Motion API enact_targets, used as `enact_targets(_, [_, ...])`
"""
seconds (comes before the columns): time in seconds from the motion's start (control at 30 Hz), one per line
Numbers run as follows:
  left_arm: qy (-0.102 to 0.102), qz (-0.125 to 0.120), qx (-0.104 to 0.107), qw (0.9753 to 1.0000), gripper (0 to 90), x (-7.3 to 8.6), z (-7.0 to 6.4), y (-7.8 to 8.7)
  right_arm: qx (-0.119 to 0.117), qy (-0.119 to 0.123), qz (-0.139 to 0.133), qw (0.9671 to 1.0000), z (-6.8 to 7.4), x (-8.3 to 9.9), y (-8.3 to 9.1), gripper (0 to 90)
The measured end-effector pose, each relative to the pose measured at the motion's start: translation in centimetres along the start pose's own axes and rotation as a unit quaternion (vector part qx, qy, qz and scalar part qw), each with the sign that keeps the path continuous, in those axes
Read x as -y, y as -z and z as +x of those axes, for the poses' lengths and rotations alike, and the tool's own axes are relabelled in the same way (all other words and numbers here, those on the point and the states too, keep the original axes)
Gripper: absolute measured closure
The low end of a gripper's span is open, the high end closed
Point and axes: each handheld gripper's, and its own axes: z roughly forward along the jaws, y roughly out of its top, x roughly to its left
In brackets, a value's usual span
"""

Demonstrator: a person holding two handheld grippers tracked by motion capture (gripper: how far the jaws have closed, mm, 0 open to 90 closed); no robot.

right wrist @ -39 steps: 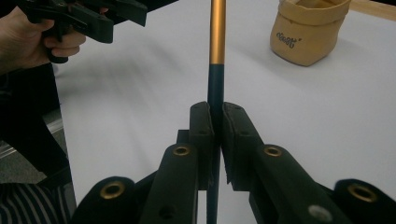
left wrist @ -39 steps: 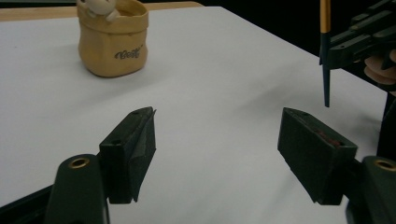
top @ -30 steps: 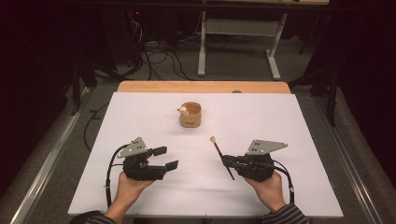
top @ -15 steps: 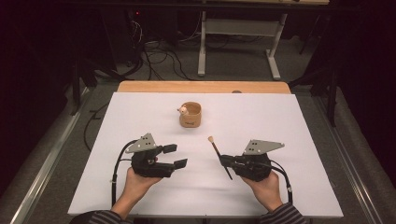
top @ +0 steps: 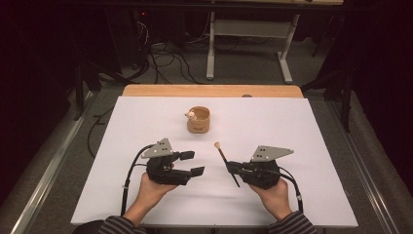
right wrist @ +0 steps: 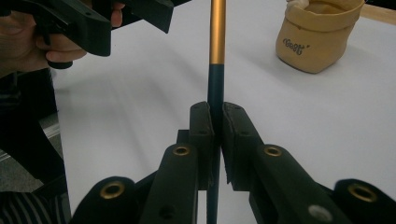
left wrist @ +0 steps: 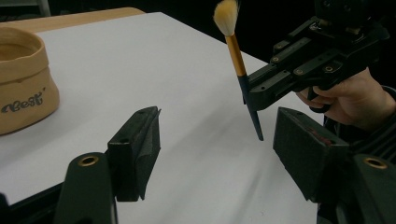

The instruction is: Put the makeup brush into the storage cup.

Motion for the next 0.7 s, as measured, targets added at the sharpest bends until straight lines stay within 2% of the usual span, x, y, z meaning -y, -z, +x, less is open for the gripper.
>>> enact_targets(0.33, [-0.003, 0.002, 0.02, 0.9998, 31.5, -0.8, -0.4, -1.5, -0.001, 0.003, -0.005, 1.0, 0.1, -0.2, -0.2, 85.5])
enact_targets(0.7, [-0.003, 0.003, 0.021, 0.9998, 33.2, -0.9, -0.4, -2.1, -0.005, 0.007, -0.004, 0.9999, 0.5, -0.4, -0.6, 85.5])
